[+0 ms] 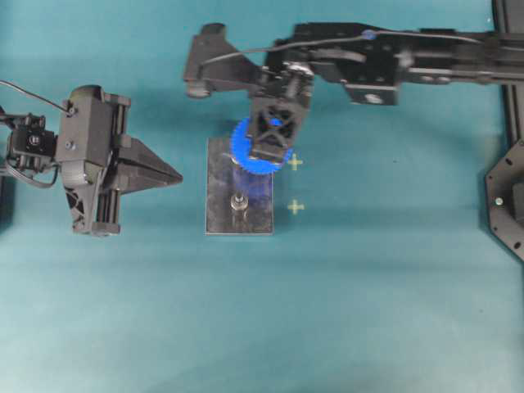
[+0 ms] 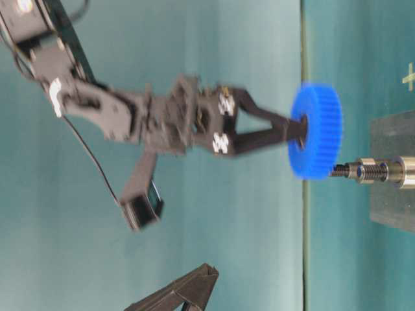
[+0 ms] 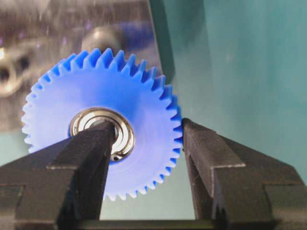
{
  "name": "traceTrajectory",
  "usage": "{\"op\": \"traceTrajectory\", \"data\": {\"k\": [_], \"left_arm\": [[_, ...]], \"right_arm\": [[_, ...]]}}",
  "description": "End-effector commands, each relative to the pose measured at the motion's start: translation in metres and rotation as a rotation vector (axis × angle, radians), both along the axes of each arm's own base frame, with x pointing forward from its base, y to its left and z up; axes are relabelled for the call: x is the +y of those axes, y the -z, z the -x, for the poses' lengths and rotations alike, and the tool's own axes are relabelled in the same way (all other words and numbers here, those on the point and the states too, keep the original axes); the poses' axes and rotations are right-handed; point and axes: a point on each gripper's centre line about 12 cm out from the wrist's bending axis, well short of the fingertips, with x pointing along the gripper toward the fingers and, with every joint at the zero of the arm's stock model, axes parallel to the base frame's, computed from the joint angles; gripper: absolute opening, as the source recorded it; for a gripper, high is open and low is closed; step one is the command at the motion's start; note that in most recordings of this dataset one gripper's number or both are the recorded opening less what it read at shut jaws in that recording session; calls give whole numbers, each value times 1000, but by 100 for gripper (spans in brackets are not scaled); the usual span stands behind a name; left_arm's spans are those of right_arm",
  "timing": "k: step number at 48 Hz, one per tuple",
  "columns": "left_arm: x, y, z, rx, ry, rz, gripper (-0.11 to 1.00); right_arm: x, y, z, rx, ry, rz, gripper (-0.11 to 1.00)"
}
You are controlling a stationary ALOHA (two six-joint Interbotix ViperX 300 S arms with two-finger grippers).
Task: Fit the large gear onto the shaft.
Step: 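Lift the blue gear and carry it left over the upper shaft, then align the gear's bore with the upper shaft and lower it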
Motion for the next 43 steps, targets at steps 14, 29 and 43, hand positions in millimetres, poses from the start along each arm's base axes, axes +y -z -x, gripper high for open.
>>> {"op": "traceTrajectory", "data": {"k": [14,29,43], "left_arm": [[0,-6,1,-25,1,2,0],[-1,-3,2,-17,2,3,0],[0,-3,3,-17,1,2,0]], "right_arm": [[-4,-16,-25,-52,1,1,50],[-3,-13,-25,-47,2,-6,50],[-3,-2,-26,-24,6,-18,50]]}}
